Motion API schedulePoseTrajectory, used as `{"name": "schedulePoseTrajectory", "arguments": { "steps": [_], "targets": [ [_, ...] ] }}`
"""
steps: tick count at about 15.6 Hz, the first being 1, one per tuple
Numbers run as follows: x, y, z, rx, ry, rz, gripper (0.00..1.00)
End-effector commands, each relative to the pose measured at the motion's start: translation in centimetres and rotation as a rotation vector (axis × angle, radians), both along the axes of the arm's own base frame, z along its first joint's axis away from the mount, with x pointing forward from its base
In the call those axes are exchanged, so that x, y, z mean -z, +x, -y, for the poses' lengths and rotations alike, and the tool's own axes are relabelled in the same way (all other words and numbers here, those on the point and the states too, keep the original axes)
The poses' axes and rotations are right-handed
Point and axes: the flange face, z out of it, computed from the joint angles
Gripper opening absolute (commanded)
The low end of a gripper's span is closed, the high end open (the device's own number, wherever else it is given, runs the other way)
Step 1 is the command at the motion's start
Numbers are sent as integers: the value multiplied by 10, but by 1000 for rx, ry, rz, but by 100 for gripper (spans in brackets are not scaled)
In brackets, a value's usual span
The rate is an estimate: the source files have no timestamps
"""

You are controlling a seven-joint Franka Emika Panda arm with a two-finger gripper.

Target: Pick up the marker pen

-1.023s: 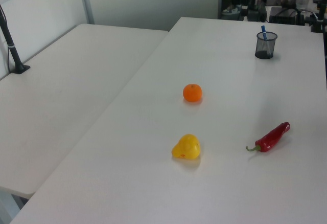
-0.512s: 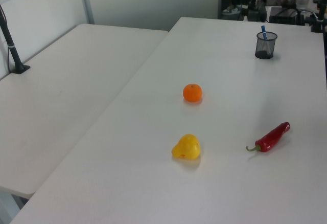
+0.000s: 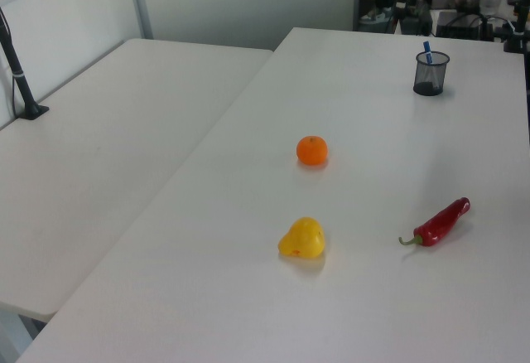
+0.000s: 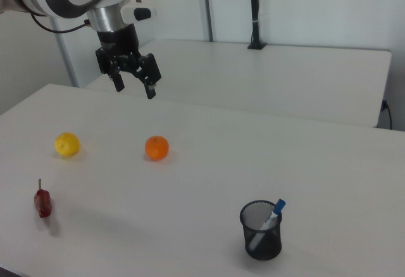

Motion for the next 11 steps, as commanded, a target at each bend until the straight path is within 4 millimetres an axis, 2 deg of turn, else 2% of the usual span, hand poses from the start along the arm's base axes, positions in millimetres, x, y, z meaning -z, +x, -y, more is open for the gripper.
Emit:
{"name": "schedulePoseTrajectory", "arguments": {
  "steps": [1,6,7,11],
  "targets": [
    [-11,-16,20,-51,15,10,100],
    [-12,-17,38,-9,-1,26,100],
    [-9,-13,40,-7,-8,39,100],
    [11,-6,69,42,-31,90,100]
  ]
}}
